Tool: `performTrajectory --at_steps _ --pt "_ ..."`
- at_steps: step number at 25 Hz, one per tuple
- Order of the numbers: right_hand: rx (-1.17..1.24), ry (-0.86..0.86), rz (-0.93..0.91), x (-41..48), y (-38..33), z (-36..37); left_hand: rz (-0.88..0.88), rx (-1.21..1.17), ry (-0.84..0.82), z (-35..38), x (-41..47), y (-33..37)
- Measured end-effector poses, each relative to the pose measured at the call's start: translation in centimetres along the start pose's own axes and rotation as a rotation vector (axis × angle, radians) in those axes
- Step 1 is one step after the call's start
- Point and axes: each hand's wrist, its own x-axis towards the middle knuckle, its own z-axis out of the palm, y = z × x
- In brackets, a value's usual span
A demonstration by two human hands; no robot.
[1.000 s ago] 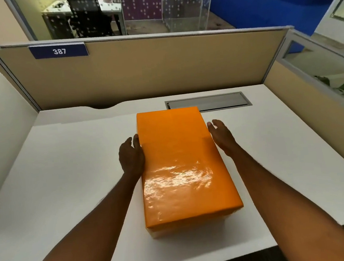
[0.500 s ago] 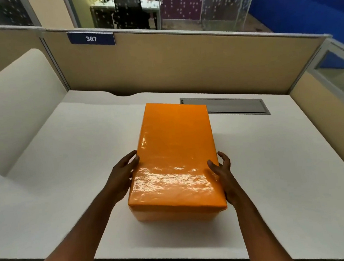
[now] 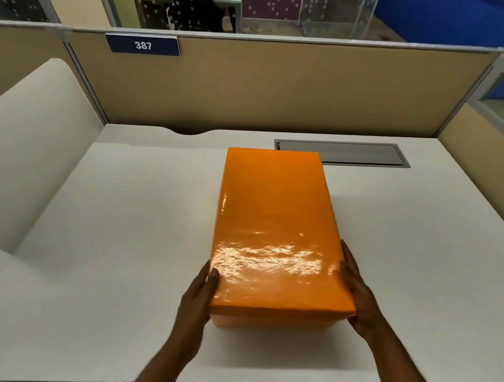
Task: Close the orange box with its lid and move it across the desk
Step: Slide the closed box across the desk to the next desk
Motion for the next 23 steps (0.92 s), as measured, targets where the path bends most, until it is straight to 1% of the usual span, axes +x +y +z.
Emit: performTrajectory --at_steps 4,9,14,17,20,23 --pt "0.039 0.083 0.001 0.4 -0.1 2.9 0.019 0.004 -0.011 -1.8 1.5 0.8" --pt "0.028 0.112 -0.052 3.1 0.4 12.3 0.061 0.003 -0.007 -9.9 6.6 4.4" --pt "-0.014 0.024 -0.102 8.8 -0.2 24.3 0.103 -0.045 0.042 -19.6 12.7 9.7" --pt "-0.046 -0.055 -0.134 13.0 -0.7 31.3 0.138 -0.083 0.115 -25.1 16.2 12.6" --pt "-0.059 -0.121 -0.147 16.8 -1.1 36.7 0.174 -0.125 0.165 -29.0 18.7 14.9" --pt "-0.073 -0.158 -0.139 20.4 -1.5 41.0 0.169 -0.164 0.212 -32.2 21.2 17.2"
